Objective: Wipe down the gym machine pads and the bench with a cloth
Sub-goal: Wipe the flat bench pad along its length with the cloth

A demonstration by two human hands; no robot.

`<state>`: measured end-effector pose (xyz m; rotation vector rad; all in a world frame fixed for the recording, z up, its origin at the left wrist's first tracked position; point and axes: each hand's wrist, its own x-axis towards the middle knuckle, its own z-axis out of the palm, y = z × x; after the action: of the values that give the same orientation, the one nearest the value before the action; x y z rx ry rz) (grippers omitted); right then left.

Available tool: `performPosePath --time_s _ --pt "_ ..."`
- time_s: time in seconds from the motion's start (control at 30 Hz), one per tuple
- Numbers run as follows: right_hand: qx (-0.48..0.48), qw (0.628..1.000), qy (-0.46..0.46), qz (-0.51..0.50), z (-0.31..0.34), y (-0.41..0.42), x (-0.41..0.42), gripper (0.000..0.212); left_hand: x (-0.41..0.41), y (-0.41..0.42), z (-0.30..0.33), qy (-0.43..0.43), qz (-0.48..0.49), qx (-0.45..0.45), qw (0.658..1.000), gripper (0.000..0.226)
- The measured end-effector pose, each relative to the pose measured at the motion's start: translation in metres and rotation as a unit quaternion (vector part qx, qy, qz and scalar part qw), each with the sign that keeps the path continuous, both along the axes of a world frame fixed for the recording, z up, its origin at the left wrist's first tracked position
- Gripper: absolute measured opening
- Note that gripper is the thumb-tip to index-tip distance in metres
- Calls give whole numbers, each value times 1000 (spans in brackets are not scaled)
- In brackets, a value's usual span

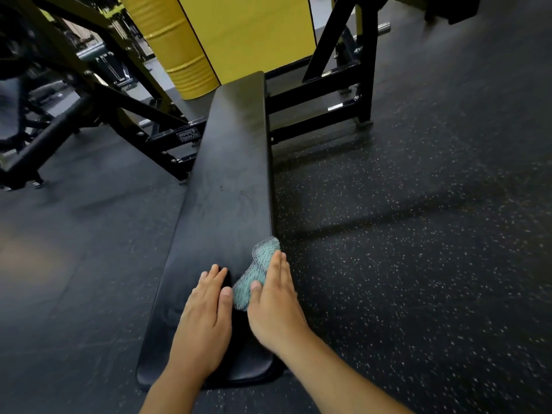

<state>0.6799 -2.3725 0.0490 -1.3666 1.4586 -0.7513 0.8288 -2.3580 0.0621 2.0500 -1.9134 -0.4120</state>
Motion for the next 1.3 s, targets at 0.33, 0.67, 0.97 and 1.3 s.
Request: performPosePath --time_s 0.33,0.67,0.97,1.3 --pt "-4 999 -45 29 -7 5 -15 73 -5 0 -4 -12 11 -19 1000 64" --pt "4 999 -38 -11 -7 -8 -1 73 0 -4 -14 -9 21 -46 999 66" --pt "4 998 -60 3 -5 -97 -10 70 -4 -1 -15 -16 25 -52 998 59" --pt "14 997 -70 0 -3 -32 -8 72 7 -9 -18 -33 17 -70 997 54"
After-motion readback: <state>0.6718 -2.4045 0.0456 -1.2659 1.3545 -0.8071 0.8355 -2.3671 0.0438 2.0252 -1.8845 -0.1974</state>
